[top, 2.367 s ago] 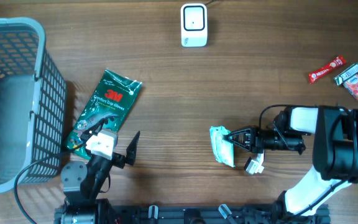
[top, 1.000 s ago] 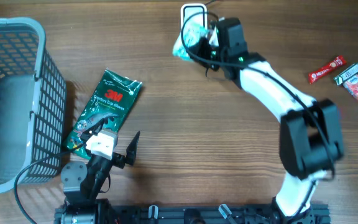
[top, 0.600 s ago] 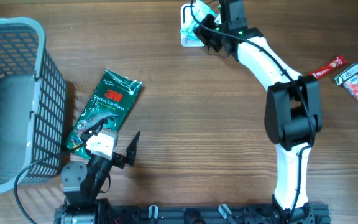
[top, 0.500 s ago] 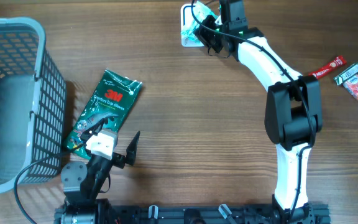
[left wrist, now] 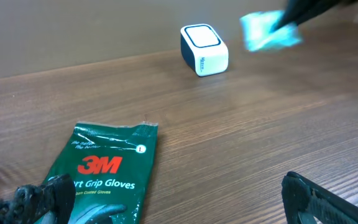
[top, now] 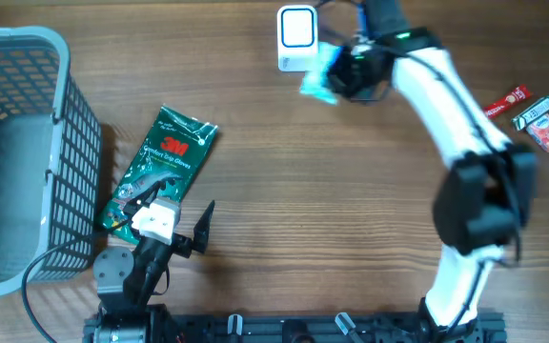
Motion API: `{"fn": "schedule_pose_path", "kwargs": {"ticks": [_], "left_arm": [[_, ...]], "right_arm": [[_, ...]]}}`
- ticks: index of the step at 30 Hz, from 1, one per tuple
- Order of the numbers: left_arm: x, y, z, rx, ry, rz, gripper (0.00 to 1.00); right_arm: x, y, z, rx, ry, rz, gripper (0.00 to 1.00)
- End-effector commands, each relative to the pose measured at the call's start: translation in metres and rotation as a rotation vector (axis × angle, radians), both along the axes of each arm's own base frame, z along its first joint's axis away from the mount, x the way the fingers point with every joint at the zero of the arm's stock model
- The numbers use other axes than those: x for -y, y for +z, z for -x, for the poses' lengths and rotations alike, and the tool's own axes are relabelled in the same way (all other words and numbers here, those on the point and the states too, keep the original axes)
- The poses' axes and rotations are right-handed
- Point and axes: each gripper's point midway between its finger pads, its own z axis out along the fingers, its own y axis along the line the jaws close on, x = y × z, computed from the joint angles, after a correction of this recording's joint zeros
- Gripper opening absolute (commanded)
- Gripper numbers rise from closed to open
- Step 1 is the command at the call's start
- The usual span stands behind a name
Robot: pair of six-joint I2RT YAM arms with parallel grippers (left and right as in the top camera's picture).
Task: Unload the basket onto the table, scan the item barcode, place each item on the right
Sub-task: 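Carry the wipes pack right and drop it at the table edge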
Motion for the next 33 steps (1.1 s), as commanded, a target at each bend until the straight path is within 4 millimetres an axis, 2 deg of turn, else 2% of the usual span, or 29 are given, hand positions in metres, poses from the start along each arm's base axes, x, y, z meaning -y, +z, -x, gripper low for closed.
{"fn": "schedule_pose_path", "kwargs": {"ticks": [1,3,6,8,9,11,13,15,17,19,20,21,22,24,25,27,30,33], "left_arm": [[0.002,-0.001,0.001,0.000,-0.008,0.011,1.00],[0.002,-0.001,0.001,-0.001,-0.008,0.011,1.00],[0.002,-0.001,0.001,-0.001,-0.008,0.011,1.00],[0.002,-0.001,0.001,0.000,-0.008,0.011,1.00],[0.002,-0.001,0.001,0.000,-0.008,0.011,1.00],[0.002,-0.001,0.001,0.000,-0.008,0.011,1.00],[0.002,-0.001,0.001,0.000,-0.008,0.011,1.00],[0.002,-0.001,0.001,0.000,-0.008,0.011,1.00],[0.002,-0.001,0.001,0.000,-0.008,0.011,1.00],[0.002,-0.001,0.001,-0.001,-0.008,0.011,1.00],[0.002,-0.001,0.001,0.000,-0.008,0.011,1.00],[0.002,-0.001,0.001,-0.001,-0.008,0.011,1.00],[0.002,-0.001,0.001,-0.001,-0.008,0.011,1.00],[0.002,-0.001,0.001,-0.001,-0.008,0.011,1.00],[0.002,-0.001,0.001,0.000,-0.008,0.011,1.00],[0.002,-0.001,0.001,0.000,-0.008,0.011,1.00],[0.002,-0.001,0.001,0.000,-0.008,0.011,1.00],[0.002,-0.001,0.001,-0.001,-0.008,0.011,1.00]], "right_arm": [[0.107,0.049,0.015,0.058,-0.189,0.304,0.05],[0.181,0.055,0.048,-0.040,-0.322,0.510,0.05],[0.253,0.050,0.074,-0.133,-0.452,0.705,0.05],[0.300,0.033,0.089,-0.183,-0.537,0.800,0.04],[0.315,0.020,0.094,-0.198,-0.544,0.813,0.04],[0.332,-0.014,0.102,-0.221,-0.542,0.773,0.05],[0.345,-0.036,0.111,-0.233,-0.587,0.737,0.05],[0.354,-0.046,0.116,-0.235,-0.619,0.707,0.11],[0.361,-0.047,0.115,-0.222,-0.640,0.679,0.23],[0.365,-0.047,0.116,-0.218,-0.648,0.669,0.43],[0.363,-0.047,0.115,-0.213,-0.649,0.642,0.63],[0.360,-0.046,0.110,-0.200,-0.639,0.606,0.89],[0.354,-0.043,0.102,-0.170,-0.590,0.561,0.99],[0.330,-0.025,0.079,-0.090,-0.475,0.420,0.99],[0.311,-0.011,0.070,-0.061,-0.431,0.328,1.00],[0.282,0.009,0.060,-0.008,-0.342,0.211,0.99],[0.216,0.041,0.053,0.077,-0.169,0.018,0.99],[0.148,0.052,0.051,0.105,0.004,-0.098,1.00]]}}
